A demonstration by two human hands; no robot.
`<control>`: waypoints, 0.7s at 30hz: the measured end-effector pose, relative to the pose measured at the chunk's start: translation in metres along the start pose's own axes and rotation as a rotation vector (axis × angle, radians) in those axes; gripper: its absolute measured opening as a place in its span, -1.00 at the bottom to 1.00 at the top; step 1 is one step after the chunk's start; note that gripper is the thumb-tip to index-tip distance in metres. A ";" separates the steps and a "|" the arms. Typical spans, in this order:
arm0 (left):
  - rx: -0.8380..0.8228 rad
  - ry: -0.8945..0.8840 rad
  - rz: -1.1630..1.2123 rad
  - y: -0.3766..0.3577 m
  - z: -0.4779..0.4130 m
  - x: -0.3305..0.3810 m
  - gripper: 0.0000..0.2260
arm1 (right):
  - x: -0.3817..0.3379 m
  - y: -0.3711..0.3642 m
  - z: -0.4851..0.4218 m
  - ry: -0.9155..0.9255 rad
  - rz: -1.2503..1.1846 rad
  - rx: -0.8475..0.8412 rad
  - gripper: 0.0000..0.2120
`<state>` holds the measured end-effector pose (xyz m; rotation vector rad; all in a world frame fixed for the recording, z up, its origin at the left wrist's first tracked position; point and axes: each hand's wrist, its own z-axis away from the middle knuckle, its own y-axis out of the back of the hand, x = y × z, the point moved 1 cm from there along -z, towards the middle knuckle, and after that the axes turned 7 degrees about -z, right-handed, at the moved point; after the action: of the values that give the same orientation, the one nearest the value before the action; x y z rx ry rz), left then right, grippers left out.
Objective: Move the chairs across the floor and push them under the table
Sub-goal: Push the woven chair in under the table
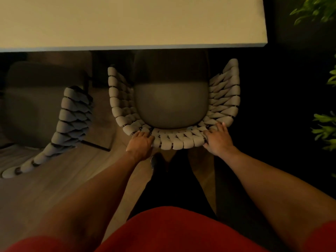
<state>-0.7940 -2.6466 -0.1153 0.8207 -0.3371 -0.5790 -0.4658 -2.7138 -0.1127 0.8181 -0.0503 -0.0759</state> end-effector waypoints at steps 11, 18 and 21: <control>0.002 0.009 -0.065 -0.004 -0.011 0.005 -0.49 | -0.007 -0.003 0.003 -0.037 0.068 0.059 -0.48; -0.019 0.032 -0.023 -0.003 0.001 0.013 -0.58 | -0.012 -0.004 0.023 -0.018 0.076 0.024 -0.56; -0.019 0.034 -0.012 -0.012 0.013 0.017 -0.57 | -0.017 -0.011 0.039 -0.009 0.052 0.013 -0.62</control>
<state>-0.7915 -2.6708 -0.1156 0.8144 -0.2954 -0.5777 -0.4865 -2.7485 -0.0945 0.8294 -0.0807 -0.0302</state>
